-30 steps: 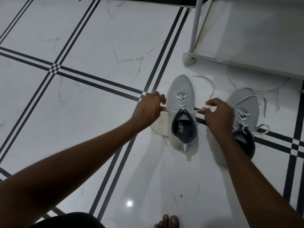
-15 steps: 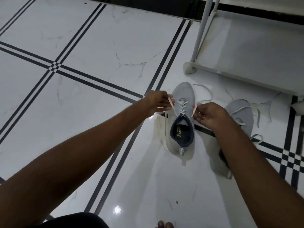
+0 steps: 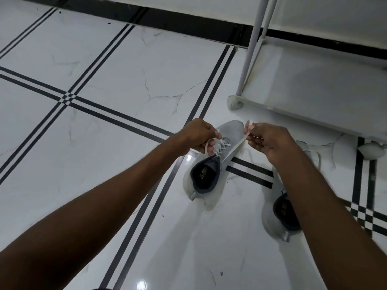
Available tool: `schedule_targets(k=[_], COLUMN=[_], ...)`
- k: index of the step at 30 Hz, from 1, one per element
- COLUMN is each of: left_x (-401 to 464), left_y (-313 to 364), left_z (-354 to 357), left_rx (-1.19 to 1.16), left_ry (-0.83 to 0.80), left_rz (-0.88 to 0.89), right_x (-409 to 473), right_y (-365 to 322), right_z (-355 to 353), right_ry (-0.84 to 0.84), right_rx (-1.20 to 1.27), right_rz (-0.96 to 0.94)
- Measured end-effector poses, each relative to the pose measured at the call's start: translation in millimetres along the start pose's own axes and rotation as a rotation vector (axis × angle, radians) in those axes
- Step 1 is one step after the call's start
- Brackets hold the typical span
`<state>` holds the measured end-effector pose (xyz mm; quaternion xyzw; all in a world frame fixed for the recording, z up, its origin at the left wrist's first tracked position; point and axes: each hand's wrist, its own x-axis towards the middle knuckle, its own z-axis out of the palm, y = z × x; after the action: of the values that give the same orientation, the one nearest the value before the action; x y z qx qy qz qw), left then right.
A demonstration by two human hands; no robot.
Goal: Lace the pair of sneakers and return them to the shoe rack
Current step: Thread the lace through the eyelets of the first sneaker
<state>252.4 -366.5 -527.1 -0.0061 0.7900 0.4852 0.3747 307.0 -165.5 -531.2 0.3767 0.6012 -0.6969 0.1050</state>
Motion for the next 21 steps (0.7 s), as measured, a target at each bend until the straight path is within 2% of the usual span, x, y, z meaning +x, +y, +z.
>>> schedule_targets(k=[2,5,10,17,21], left_x=[1.9,9.6,5.5,2.5,2.2], left_y=[-0.6,-2.5,3.6,16.2,20.0], left_z=[3.5,13.1,29.3,28.4,29.0], left_rx=[0.007,0.177,0.306,0.146,0.190], left_ry=[-0.002,0.031,-0.176,-0.195,-0.203], left_rz=[0.026,0.090,0.145,0.141,0.193], right_x=[0.3,-0.5,1.4,5.9,10.9], right_y=[7.6,16.4,12.2,12.7,21.9], right_z=[-0.1,2.2,12.7,5.3,-0.6], right_ry=[-0.012,-0.076,-0.180,-0.216,-0.306], right_rx=[0.020,0.034,-0.006,0.060,-0.088], right_rz=[-0.033,-0.174,-0.342,-0.342,-0.268])
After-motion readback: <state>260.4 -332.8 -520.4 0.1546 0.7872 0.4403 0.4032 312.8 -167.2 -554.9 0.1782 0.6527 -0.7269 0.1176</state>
